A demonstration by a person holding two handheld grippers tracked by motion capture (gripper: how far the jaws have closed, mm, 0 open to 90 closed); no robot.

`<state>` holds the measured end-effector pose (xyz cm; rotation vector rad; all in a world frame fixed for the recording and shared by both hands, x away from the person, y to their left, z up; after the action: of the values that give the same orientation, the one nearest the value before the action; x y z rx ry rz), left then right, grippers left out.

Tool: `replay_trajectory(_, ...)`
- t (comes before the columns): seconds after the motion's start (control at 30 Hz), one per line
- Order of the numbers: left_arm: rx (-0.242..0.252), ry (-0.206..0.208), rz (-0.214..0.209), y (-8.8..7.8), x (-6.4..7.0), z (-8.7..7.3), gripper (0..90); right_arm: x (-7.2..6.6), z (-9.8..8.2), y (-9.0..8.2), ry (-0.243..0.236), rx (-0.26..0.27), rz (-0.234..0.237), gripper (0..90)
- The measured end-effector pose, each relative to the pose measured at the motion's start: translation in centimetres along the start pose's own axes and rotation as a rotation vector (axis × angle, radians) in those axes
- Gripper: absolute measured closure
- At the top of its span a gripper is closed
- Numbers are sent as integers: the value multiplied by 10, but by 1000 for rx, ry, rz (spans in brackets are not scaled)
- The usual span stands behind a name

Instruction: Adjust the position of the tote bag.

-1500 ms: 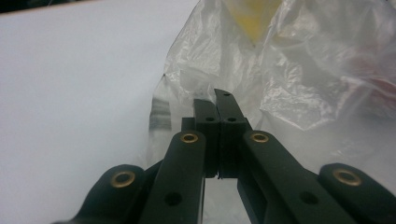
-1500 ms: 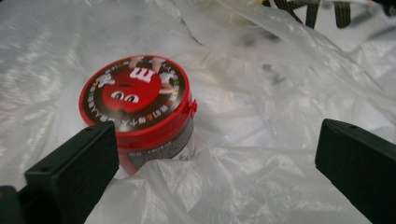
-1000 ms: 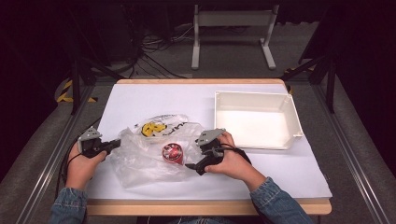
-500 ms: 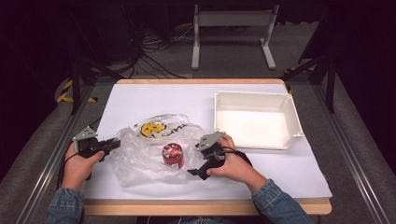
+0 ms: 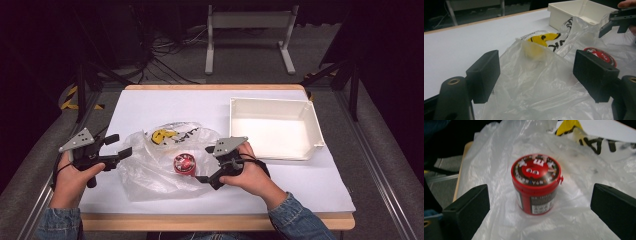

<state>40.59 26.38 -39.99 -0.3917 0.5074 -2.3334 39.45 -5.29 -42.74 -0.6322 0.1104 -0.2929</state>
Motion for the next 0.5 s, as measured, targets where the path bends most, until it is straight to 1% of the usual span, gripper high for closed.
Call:
replay_trajectory(0.03, 0, 0, 0, 0, 0, 0, 222, 0, 0, 0, 0, 0, 0, 28)
replay_trajectory(0.1, 4, -9, 19, -1, 4, 7, 218, -1, 6, -1, 41, 20, -16, 33)
replay_trajectory(0.13, 0, -13, 26, -1, 7, 11, 218, -1, 11, -1, 57, 40, -23, 40)
replay_trajectory(0.17, -3, -26, 28, 0, 10, 13, 219, -1, 15, -2, 83, 52, -36, 42)
replay_trajectory(0.27, -20, -14, 22, 3, 19, 17, 226, -2, 22, -4, 95, 77, -53, 63)
replay_trajectory(0.3, -23, -5, 18, 4, 22, 18, 227, -3, 23, -4, 97, 80, -61, 64)
replay_trajectory(0.33, -26, -6, 9, 5, 26, 19, 232, -5, 25, -4, 97, 84, -63, 70)
replay_trajectory(0.37, -28, 9, 5, 6, 28, 20, 248, -8, 26, -4, 94, 87, -65, 74)
replay_trajectory(0.4, -32, 12, -17, 9, 33, 21, 274, -9, 26, -4, 94, 84, -69, 76)
replay_trajectory(0.43, -33, 16, -28, 11, 37, 21, 308, -12, 27, -4, 92, 77, -73, 76)
replay_trajectory(0.47, -47, 45, -54, 18, 45, 21, 331, -14, 28, -4, 90, 77, -73, 76)
replay_trajectory(0.5, -47, 45, -54, 18, 45, 21, 388, -14, 28, -4, 90, 77, -73, 76)
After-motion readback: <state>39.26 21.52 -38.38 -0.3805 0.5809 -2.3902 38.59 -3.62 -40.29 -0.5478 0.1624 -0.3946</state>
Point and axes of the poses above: each handheld gripper's, and its own axes: y roughly forward along the jaws, z roughly out of its top, x roughly to its right, the point moved 6 cm from there along y, roughly forward along the jaws, and after that the axes turned 5 degrees about -x, right-handed, at the moved point
